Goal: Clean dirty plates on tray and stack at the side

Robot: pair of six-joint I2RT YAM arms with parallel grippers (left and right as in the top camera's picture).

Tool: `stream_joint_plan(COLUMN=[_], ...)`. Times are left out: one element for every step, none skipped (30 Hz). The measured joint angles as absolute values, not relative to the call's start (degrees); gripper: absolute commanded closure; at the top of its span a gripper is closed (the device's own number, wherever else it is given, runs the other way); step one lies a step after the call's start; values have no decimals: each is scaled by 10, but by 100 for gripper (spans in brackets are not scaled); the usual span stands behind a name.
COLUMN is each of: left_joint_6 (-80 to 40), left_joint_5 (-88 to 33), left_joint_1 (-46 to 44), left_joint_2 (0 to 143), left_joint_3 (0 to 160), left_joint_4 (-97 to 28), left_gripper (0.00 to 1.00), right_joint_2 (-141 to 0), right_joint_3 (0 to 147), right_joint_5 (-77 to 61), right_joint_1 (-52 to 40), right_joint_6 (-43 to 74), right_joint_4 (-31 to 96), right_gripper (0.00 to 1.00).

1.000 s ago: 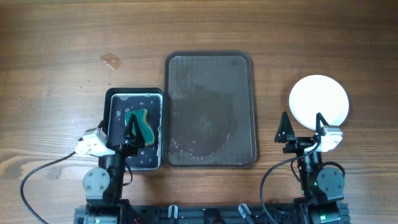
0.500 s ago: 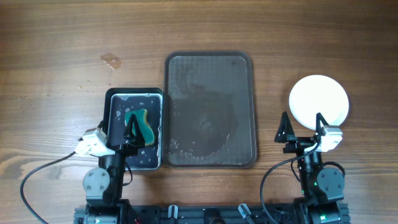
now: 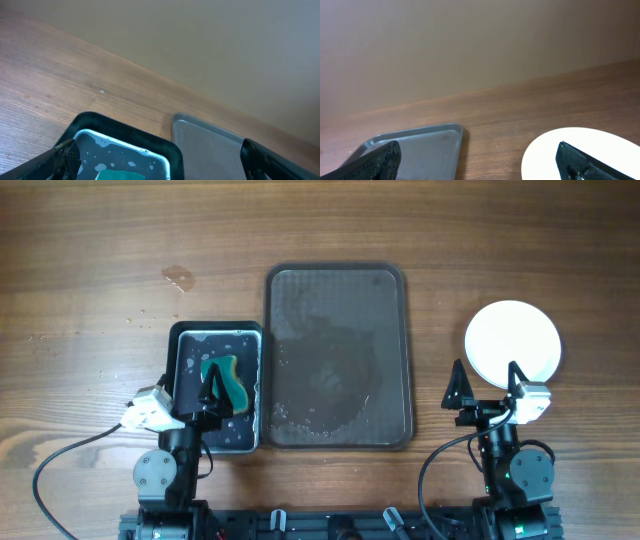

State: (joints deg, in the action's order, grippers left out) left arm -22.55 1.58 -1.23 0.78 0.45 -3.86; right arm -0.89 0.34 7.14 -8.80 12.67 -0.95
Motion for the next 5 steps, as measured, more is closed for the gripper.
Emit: stream_joint_plan(left_joint_6=[-225,-225,-225,-225,-225], left_joint_5=[16,16,16,16,16], left_joint_1=[-12,-12,-12,-12,-12], left_joint_2=[8,8,8,8,8], left_joint_3=[4,4,4,4,4], left_joint_4=[-38,-39,-38,-39,-39], left_gripper=[0,0,0,0,0], right_joint_2=[-9,-9,-9,-9,-9], right_joint_3=[3,4,4,3,3], right_joint_5=[72,71,71,71,71], right_joint_1=[-88,-88,-88,-88,-88], right_joint_6=[127,127,127,127,127], right_joint_4=[-10,-10,-10,-10,-10], right_gripper=[0,0,0,0,0])
